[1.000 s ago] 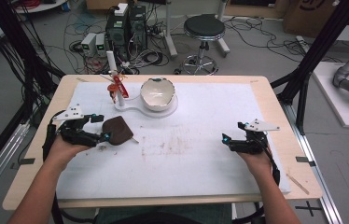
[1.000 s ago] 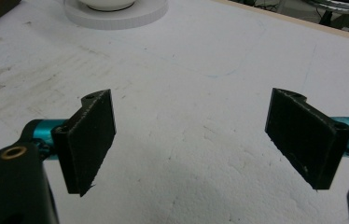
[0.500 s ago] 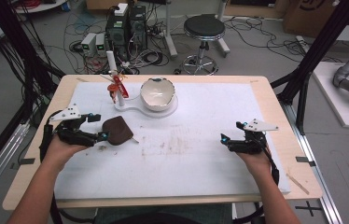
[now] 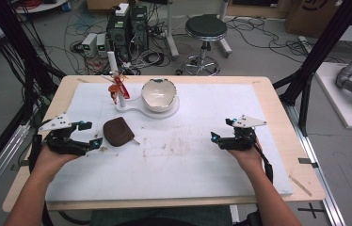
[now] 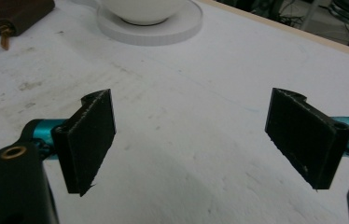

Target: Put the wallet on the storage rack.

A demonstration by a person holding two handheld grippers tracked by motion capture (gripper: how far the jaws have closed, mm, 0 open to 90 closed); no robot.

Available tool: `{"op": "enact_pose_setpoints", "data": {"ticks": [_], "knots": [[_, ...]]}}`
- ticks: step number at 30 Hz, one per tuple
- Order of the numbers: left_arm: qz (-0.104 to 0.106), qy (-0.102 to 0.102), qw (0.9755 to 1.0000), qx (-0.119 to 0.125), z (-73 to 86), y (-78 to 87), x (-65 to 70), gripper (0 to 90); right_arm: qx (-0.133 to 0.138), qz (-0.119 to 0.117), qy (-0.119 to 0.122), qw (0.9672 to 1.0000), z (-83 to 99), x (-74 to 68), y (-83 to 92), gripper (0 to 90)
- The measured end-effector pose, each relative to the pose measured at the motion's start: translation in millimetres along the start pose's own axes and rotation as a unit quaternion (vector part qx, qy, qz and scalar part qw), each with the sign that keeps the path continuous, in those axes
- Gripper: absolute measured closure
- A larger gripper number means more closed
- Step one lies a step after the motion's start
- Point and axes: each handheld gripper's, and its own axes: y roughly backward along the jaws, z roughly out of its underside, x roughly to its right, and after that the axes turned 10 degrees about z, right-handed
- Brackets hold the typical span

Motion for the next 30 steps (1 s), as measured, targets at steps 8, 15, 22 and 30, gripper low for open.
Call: {"op": "enact_pose_setpoints", "data": {"ticks": [8,15,22,30], "knots": [[-0.005,0.003,1.0,0.003,15.8,16.7,13.5,15.8,0.011,-0.032,0.028,0.999,-20.4,-23.0,-16.4,16.1],[-0.008,0.011,0.9999,0.004,31.4,27.2,19.4,15.8,0.007,-0.059,0.043,0.9973,-34.3,-41.4,-32.3,16.1],[-0.013,0.01,0.9998,0.008,39.7,34.4,21.3,15.8,-0.006,-0.084,0.052,0.9951,-47.7,-59.8,-48.8,16.0],[0.002,0.003,1.0,0.0,41.5,29.3,22.5,15.8,-0.012,-0.113,0.058,0.9918,-60.0,-78.8,-66.7,16.0]]}}
